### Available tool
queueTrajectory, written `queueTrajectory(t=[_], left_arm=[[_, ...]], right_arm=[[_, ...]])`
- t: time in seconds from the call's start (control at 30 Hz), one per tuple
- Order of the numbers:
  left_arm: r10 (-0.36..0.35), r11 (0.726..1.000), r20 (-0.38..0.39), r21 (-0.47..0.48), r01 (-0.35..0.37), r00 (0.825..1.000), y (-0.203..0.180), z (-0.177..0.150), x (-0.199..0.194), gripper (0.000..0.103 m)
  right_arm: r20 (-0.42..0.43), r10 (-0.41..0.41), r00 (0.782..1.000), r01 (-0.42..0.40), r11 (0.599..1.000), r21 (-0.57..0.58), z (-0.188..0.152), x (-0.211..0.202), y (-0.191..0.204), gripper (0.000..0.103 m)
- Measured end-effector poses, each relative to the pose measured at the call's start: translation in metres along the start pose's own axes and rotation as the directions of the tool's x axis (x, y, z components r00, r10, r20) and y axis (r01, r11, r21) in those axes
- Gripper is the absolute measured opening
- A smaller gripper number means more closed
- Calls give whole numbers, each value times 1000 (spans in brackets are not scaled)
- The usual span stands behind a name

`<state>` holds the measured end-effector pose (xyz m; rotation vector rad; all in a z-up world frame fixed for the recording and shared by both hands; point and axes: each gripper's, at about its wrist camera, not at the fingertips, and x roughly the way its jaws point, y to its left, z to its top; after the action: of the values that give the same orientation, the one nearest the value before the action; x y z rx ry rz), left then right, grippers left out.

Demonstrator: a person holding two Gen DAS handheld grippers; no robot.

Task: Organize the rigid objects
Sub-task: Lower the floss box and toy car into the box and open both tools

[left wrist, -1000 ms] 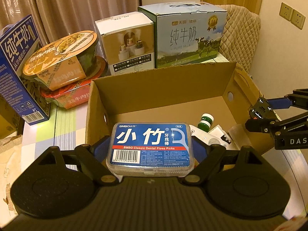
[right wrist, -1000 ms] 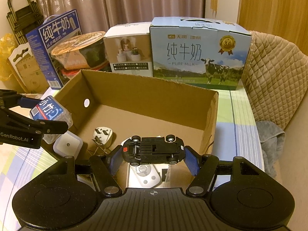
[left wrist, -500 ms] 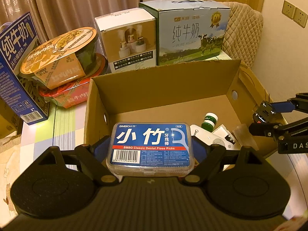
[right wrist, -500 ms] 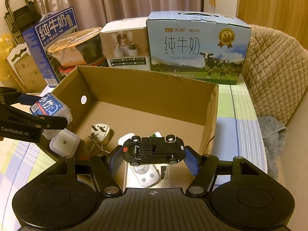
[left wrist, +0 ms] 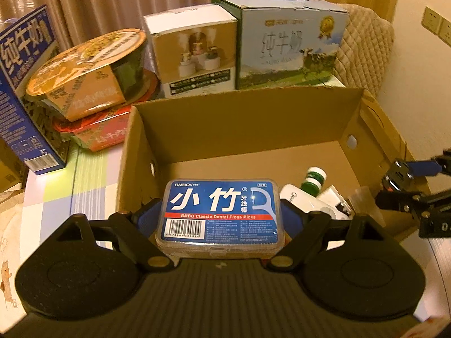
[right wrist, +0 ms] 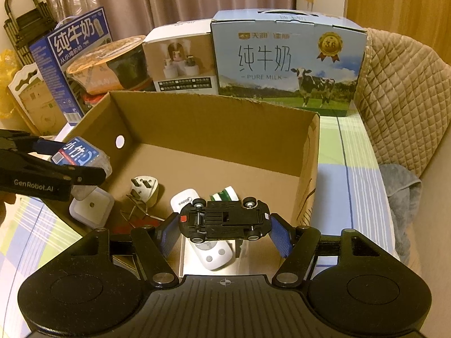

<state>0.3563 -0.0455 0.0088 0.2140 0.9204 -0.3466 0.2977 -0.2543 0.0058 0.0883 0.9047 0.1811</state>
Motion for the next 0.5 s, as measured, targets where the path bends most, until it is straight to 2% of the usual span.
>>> queueTrajectory(t=[0.2, 0.27, 0.5], left_arm=[[8, 1000, 2, -7, -8, 1000, 2, -2, -4, 86], [9, 1000, -2, -10, -9, 1000, 3, -1, -5, 94], [22, 1000, 16, -2, -22, 1000, 1, 2, -12, 94]], right_arm=[[4, 2, 1000, -2, 1000, 8, -1, -3, -1, 64], [2, 3, 1000, -3, 1000, 11, -1, -3, -1, 64], [7, 9, 1000, -9, 1000, 10, -1, -6, 2, 64]])
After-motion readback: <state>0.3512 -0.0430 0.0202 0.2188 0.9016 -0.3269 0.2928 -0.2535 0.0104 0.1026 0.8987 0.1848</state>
